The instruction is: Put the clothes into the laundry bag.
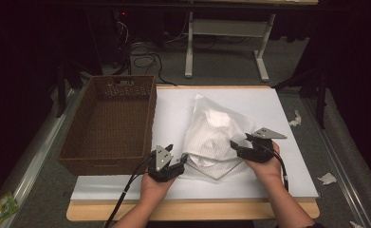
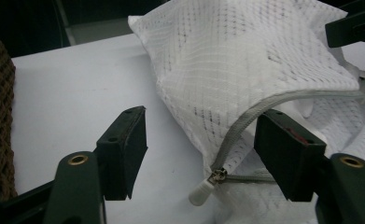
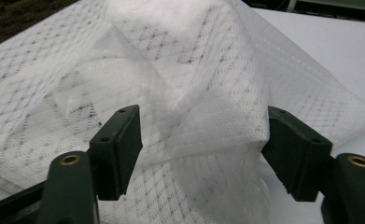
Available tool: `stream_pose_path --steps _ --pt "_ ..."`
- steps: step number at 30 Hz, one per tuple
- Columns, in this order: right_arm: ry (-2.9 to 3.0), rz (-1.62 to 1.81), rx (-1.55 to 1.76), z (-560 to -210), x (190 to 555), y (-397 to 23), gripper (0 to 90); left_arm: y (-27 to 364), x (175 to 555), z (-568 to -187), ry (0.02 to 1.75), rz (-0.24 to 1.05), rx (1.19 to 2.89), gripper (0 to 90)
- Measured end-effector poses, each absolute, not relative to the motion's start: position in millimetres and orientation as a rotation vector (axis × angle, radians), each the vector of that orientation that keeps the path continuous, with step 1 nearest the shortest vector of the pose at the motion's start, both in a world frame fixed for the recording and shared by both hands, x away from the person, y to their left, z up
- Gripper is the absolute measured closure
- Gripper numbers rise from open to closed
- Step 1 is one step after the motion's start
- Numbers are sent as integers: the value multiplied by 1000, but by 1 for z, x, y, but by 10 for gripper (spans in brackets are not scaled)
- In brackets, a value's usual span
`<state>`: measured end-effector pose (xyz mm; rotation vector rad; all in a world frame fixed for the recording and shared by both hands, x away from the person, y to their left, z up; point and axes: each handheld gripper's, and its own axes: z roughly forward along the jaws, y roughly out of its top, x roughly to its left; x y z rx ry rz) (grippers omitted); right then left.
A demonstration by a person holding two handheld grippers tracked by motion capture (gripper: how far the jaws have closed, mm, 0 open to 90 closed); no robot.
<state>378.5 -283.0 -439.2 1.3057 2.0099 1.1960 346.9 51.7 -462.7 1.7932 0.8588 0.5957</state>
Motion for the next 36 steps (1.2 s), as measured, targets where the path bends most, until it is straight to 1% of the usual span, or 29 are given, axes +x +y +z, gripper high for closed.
stream_pose_path --steps 2,10,14,19,22,25,28,30,31,33,36 --pt "2006 1202 1300 -438 378 -282 287 50 344 -461 843 605 1810 311" --pt "1971 1213 1249 -429 370 -281 160 52 335 -451 801 593 1800 247" --pt "1957 1224 1218 -421 362 -285 153 57 334 -446 802 577 1800 186" --pt "1932 1223 1200 -414 349 -299 94 60 331 -442 802 543 1833 104" --pt "1921 1215 1210 -414 339 -310 75 62 318 -440 773 561 1888 72" --pt "1919 1206 1232 -416 327 -322 57 71 303 -438 759 537 1903 57" --pt "1915 1203 1229 -416 313 -331 49 87 292 -435 755 520 1879 58" --pt "1901 1210 1232 -416 301 -339 46 97 287 -436 746 558 1864 69" --pt "1892 1215 1244 -416 294 -342 46 100 287 -437 752 570 1860 82" --pt "1883 1218 1241 -417 287 -349 46 101 293 -439 784 533 1828 86" --pt "1880 1213 1266 -421 288 -353 42 94 299 -441 781 506 1835 80"
